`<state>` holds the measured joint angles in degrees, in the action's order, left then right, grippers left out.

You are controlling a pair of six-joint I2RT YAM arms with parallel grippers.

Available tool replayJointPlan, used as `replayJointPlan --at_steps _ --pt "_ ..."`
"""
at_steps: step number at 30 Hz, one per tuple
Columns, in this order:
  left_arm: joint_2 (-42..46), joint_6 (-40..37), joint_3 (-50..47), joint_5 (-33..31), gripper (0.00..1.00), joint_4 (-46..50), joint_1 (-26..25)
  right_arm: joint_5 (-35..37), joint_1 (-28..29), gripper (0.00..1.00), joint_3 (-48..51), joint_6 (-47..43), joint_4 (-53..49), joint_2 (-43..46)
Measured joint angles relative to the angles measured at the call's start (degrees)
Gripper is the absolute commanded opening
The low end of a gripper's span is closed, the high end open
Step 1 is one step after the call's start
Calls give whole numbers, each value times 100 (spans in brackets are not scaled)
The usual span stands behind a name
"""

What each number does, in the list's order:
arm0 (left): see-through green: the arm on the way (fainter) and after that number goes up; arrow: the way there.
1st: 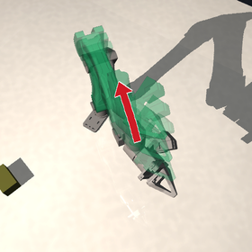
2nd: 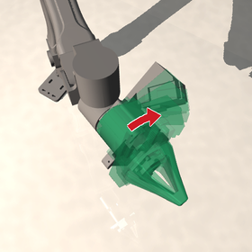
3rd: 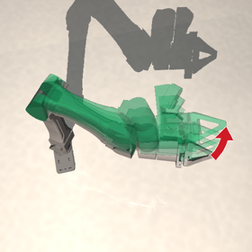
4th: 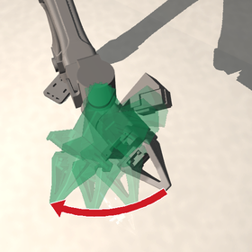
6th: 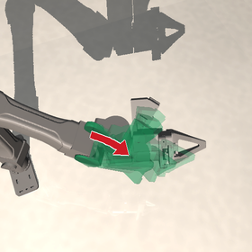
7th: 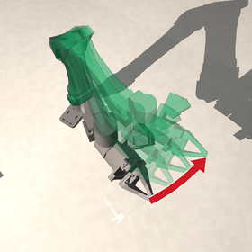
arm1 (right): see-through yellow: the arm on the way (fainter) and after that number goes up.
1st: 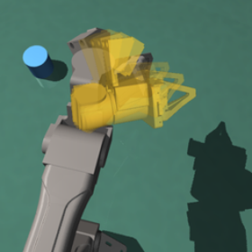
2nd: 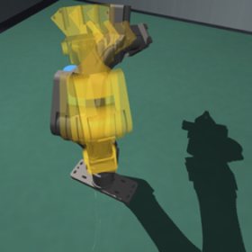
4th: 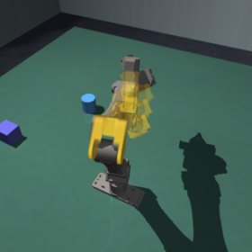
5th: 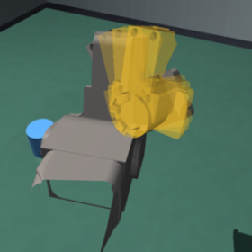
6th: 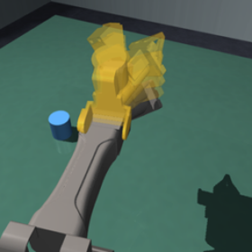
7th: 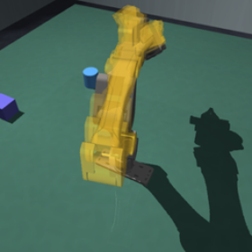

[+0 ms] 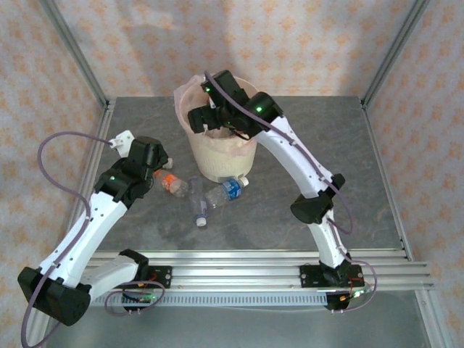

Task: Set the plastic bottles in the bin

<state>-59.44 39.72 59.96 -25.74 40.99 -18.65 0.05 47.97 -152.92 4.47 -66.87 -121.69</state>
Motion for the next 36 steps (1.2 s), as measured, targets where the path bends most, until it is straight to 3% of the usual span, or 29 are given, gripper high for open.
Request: replayJointPlan --at_steps 10,20,29,36 --pt "-658 -28 35 605 100 -195 817 619 0 99 632 238 26 1259" --pt "-2015 568 46 1790 100 -798 2188 1386 0 99 3329 610 468 2944" --pt "-3473 1137 675 2260 100 -1075 2594 2133 0 99 5200 1394 715 4463" --pt "-4299 1368 1191 2494 100 -1222 2660 2378 -63 99 5849 1803 754 5189"
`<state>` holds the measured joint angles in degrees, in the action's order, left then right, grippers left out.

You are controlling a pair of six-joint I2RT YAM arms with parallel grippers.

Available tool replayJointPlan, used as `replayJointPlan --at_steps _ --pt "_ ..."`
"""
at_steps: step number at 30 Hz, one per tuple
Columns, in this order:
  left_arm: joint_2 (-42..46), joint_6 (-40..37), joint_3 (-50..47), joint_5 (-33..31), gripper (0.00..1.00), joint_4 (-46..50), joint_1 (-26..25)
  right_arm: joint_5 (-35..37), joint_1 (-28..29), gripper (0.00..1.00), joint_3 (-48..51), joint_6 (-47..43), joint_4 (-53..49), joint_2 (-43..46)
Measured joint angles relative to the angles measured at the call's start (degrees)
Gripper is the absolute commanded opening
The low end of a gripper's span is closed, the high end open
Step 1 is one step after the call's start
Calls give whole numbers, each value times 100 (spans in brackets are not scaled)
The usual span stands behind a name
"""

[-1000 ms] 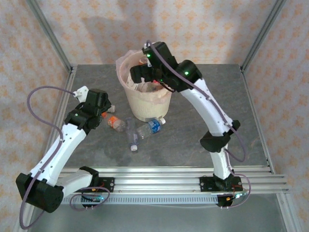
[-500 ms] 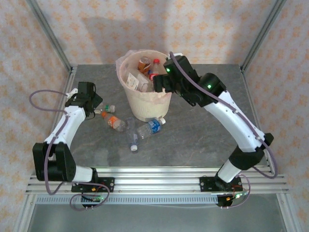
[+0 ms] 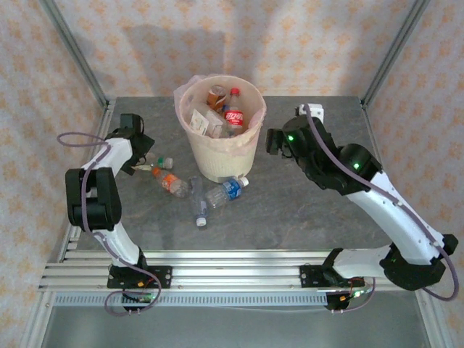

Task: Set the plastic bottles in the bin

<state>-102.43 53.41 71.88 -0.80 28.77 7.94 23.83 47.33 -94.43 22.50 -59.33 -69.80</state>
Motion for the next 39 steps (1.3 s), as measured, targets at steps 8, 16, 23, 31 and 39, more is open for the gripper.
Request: replayJointPlan --at_steps 8,16,23,31,39 --pt "-566 212 343 66 100 -17 11 39 -103 99 260 245 2 -61" --pt "-859 365 385 168 91 -37 70 35 -160 99 334 350 4 -98" --pt "-1084 466 431 210 71 -90 85 20 -214 99 398 389 17 -96" --pt "-1213 509 922 365 62 -125 107 22 -219 99 514 389 37 -96" --pt "-527 216 1246 372 61 11 107 190 -240 99 745 398 66 -96"
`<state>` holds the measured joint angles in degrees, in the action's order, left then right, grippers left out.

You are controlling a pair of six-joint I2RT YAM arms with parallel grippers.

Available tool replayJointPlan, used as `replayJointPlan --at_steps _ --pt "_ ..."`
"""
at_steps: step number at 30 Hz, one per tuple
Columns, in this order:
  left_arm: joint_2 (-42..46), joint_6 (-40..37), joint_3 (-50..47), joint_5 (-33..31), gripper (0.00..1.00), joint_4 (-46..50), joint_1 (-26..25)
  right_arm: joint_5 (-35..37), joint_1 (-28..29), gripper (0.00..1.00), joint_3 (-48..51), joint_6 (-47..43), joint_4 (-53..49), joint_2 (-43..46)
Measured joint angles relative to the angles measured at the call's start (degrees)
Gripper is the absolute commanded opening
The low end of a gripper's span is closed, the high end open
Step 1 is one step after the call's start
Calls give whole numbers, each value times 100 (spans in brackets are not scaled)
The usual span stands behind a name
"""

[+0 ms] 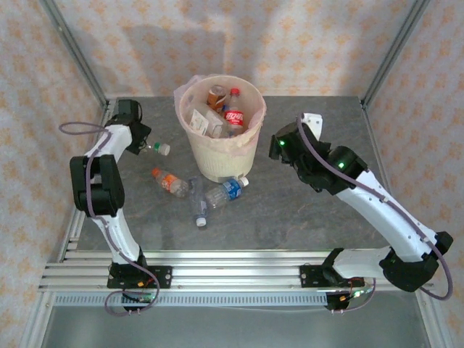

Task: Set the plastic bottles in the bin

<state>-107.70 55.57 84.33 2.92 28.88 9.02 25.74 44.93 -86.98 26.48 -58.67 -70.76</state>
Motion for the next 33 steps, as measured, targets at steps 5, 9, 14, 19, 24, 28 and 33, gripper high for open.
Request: replayJointPlan --at_steps 5,9,14,19,24,28,33 --pt "911 -417 448 -37 60 201 0 160 -15 99 105 59 -2 2" --pt "1471 -776 883 63 61 433 0 221 -26 99 162 98 0 13" --pt "1895 -1102 1377 352 61 691 -85 269 -42 99 245 142 7 24" --pt "2297 -1217 1587 498 62 780 -529 304 -42 99 376 229 48 55" --pt "2472 -1202 1801 568 62 732 -1143 308 -42 99 503 356 83 131" --pt "2385 -1200 2149 560 62 634 -1687 304 -42 99 560 463 122 181" --pt "1858 -1220 2929 535 62 518 -2371 299 -42 99 691 592 127 378"
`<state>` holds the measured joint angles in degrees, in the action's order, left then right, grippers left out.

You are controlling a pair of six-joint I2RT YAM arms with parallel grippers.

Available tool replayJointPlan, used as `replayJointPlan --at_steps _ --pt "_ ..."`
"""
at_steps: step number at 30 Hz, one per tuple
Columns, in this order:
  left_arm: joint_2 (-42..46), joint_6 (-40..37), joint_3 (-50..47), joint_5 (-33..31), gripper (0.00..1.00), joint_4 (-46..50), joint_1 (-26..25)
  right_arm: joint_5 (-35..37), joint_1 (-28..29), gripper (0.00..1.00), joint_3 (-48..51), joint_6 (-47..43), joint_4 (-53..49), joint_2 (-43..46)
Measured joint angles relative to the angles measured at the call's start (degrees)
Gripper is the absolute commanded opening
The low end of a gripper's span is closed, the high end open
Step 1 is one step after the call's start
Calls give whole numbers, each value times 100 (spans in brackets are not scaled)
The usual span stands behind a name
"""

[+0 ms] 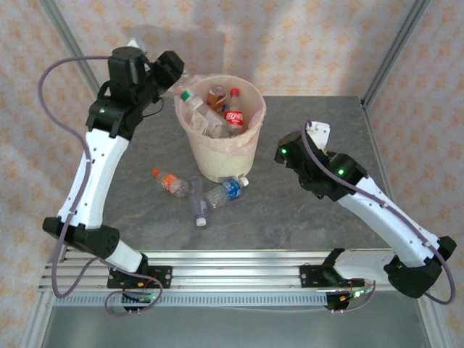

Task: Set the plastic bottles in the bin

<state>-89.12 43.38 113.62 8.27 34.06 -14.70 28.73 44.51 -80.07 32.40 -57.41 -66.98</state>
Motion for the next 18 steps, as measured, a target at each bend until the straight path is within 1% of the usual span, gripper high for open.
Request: replayJointPlan --at_steps 4,10,13,18 --pt "-723 -199 791 -164 62 48 -468 -20 0 99 26 59 4 122" --pt "-1961 -667 2153 -334 64 490 -931 -44 -9 99 52 85 9 164" --pt "-2415 -859 2568 -400 64 739 -1086 -61 -9 99 114 105 7 175" --pt "-2946 -1305 2889 -426 66 1119 -1305 -66 -9 99 144 127 4 203"
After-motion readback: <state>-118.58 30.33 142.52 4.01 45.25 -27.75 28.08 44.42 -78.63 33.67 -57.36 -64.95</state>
